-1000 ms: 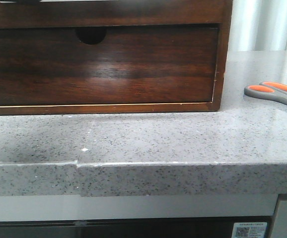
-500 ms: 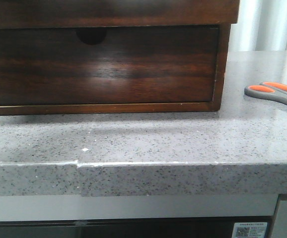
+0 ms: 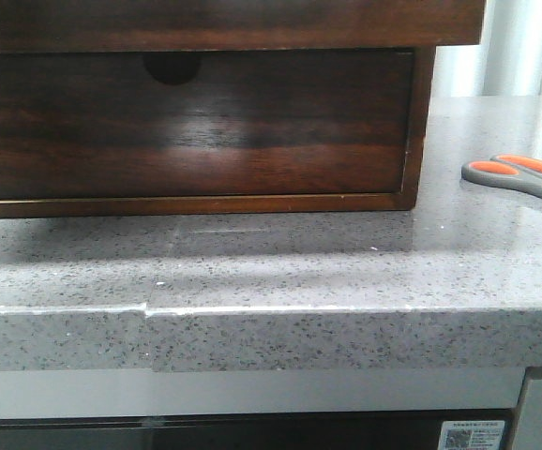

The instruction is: Put scissors in drawer with both arms

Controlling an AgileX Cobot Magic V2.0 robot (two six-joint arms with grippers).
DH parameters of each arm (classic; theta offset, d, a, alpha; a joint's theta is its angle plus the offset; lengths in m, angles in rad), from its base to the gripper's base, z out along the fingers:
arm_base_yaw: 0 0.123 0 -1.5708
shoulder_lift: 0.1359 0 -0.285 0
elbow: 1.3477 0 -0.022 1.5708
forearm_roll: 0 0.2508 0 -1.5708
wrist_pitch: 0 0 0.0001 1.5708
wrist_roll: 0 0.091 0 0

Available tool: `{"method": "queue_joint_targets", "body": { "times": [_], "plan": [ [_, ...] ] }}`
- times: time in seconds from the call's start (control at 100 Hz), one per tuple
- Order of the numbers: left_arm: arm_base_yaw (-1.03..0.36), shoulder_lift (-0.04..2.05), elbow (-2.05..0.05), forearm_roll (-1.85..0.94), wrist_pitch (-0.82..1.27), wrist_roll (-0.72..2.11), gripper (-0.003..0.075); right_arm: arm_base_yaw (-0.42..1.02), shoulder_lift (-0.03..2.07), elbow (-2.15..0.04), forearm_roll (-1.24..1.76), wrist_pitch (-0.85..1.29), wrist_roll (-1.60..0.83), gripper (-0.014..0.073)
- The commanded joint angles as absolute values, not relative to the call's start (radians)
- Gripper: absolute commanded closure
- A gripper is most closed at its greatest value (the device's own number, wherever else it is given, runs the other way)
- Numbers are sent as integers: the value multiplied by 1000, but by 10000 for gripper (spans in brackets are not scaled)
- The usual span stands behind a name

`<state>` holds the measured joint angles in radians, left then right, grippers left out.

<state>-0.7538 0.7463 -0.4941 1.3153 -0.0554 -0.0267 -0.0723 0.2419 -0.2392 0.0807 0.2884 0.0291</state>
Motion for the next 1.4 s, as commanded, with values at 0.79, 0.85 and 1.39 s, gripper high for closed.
{"method": "queue_joint_targets", "body": {
  "times": [0.79, 0.85, 1.39],
  "plan": [
    [-793, 692, -501, 1283, -190, -46, 438, -72, 260, -273, 83, 214, 22, 635],
    [-793, 692, -501, 1303, -195, -46, 403, -72, 260, -273, 83, 216, 22, 635],
    [-793, 555, -501, 1081, -306, -46, 406, -72, 260, -275, 81, 249, 22, 634]
  ]
}}
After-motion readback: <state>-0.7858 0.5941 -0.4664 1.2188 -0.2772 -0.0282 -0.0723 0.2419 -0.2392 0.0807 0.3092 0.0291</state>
